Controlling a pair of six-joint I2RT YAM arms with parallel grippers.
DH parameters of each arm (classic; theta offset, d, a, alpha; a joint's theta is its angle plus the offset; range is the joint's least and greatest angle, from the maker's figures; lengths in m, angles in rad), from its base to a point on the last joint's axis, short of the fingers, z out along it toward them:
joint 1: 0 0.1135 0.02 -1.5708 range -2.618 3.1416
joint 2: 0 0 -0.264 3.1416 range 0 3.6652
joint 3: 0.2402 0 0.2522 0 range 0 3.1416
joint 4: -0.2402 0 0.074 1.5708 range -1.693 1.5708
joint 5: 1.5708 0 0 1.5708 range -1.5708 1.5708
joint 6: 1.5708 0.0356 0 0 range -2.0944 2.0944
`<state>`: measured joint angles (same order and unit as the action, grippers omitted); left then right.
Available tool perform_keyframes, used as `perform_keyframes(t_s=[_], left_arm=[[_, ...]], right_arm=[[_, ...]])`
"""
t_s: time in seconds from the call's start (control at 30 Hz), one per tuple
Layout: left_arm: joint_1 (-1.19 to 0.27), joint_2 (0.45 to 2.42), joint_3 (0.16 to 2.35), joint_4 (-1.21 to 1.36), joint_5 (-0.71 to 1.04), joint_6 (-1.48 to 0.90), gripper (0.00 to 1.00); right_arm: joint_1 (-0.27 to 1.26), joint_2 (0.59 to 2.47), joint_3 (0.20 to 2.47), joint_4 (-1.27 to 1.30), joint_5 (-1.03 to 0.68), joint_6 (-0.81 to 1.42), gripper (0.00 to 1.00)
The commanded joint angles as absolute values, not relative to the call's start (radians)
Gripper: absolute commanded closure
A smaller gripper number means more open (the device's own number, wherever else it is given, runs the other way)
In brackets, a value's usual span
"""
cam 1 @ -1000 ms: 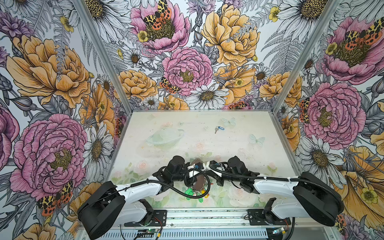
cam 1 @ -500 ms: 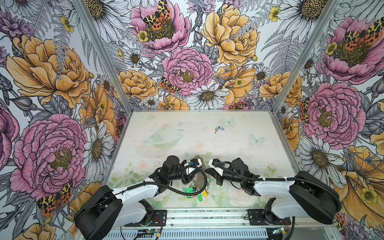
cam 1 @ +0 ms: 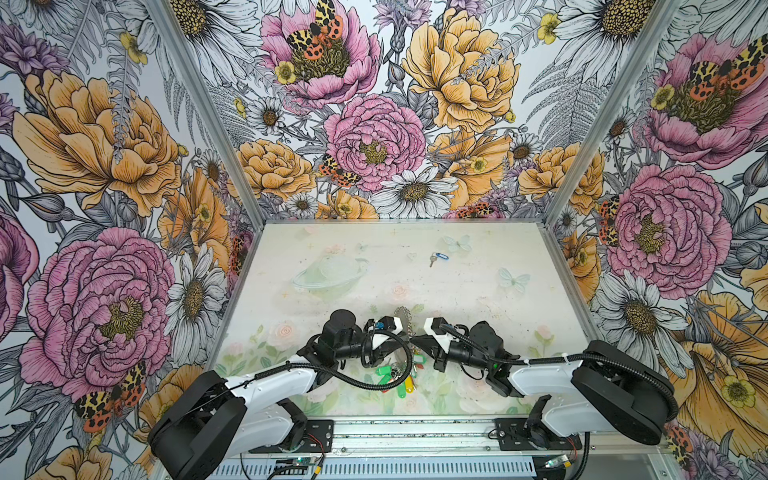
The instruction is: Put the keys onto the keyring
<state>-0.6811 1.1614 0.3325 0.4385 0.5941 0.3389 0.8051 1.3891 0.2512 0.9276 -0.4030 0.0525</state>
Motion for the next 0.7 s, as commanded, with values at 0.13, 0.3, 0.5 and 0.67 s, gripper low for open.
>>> perform_keyframes(t_s=[0.13, 0.3, 0.5, 0.67], left_arm=[[-0.673, 1.202, 0.336, 0.442, 0.634, 0.336, 0.75], [-0.676, 1.207, 0.342, 0.436, 0.619, 0.339, 0.77], [-0.677, 1.193, 0.339, 0.438, 0.619, 0.336, 0.82], [-0.679, 1.196, 0.342, 0.439, 0.635, 0.334, 0.87]], right_arm=[[0.799, 1.395, 0.246, 1.044, -0.422, 0.064, 1.0], [0.8, 1.398, 0.238, 1.071, -0.445, 0.062, 1.0], [0.801, 1.414, 0.245, 1.071, -0.454, 0.059, 1.0], [0.802, 1.419, 0.246, 1.071, -0.458, 0.054, 1.0]])
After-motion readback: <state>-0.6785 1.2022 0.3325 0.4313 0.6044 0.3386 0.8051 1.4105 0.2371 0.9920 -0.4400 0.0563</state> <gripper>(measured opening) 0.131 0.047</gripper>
